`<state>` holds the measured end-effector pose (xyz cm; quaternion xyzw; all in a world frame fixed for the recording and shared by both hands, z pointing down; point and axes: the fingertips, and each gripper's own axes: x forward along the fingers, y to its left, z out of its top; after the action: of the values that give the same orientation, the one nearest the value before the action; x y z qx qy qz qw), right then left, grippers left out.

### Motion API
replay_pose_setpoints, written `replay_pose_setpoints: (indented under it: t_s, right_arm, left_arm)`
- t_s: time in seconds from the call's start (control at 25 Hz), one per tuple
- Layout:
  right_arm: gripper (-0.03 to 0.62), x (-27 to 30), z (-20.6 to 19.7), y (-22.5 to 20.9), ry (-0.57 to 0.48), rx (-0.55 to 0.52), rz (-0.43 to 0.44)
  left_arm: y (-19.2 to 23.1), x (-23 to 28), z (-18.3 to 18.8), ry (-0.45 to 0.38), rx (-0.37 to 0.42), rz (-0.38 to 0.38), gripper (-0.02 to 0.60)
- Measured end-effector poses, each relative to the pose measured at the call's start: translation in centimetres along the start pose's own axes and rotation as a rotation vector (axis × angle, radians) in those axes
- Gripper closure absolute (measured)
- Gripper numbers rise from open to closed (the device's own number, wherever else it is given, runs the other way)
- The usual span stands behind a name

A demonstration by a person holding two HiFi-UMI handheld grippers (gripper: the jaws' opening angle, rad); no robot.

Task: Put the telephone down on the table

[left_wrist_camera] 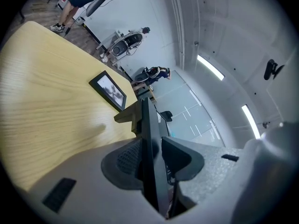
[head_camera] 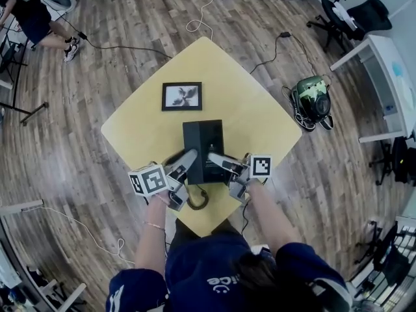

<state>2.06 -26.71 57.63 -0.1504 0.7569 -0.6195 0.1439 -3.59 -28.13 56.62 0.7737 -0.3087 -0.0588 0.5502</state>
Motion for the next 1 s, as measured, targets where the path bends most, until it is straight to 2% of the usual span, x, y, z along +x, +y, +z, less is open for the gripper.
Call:
replay_pose_setpoints:
  t_s: [0.68, 0.88, 1.0]
  right_arm:
    - [0.425, -0.3, -0.3, -2.5, 0.000, 0.025, -0.031]
    - [0.416, -0.8, -0.3, -3.5, -0.010, 0.017, -0.072]
    - [0.414, -0.9, -0.6, -3.8, 0.015, -0.038, -0.114]
  left_arm:
    - [2.5, 0.8, -1.3, 0.024, -0.027, 0.021, 0.449]
    - [2.7, 1.4, -2.0, 0.047, -0.021, 0.032, 0.449]
    - [3.1, 1.3, -2.4, 0.057, -0.029, 0.035, 0.449]
